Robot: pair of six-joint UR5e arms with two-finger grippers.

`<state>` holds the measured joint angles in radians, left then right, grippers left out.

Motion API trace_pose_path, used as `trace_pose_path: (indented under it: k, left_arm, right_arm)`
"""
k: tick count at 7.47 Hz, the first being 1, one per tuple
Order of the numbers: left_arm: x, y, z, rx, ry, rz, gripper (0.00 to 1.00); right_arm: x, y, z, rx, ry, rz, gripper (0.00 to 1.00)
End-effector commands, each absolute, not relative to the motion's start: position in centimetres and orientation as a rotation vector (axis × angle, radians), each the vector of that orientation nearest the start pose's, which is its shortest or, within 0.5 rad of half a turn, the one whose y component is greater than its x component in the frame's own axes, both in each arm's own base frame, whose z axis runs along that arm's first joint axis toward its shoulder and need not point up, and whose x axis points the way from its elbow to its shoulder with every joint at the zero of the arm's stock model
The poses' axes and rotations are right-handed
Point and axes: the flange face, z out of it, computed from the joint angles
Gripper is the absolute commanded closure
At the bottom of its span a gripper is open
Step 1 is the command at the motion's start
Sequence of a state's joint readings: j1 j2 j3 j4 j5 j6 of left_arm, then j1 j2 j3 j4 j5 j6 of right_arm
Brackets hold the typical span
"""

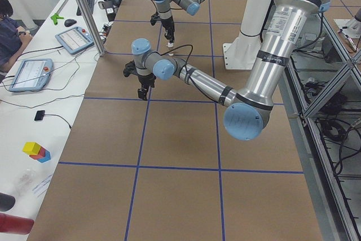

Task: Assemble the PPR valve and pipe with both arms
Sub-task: 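Lower the chrome fitting onto the valve's white end and press down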

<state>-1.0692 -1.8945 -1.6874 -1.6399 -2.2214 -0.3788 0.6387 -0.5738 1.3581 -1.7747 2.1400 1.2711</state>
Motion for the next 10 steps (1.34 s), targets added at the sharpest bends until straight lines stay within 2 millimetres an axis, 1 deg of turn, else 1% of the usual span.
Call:
trace_pose_path:
  k: [1, 7, 10]
  left_arm:
    - [23.2, -57.5, 42.0, 0.171, 0.787, 0.281, 0.00]
    - [23.2, -57.5, 41.9, 0.174, 0.787, 0.282, 0.00]
    - [23.2, -57.4, 42.1, 0.171, 0.785, 0.281, 0.00]
  right_arm:
    - [-56.5, -51.8, 12.8, -0.235, -0.761, 0.153, 1.00]
    - [-56.5, -51.8, 13.3, -0.236, -0.758, 0.144, 1.00]
    - [-56.8, -51.9, 14.5, -0.229, -0.770, 0.138, 1.00]
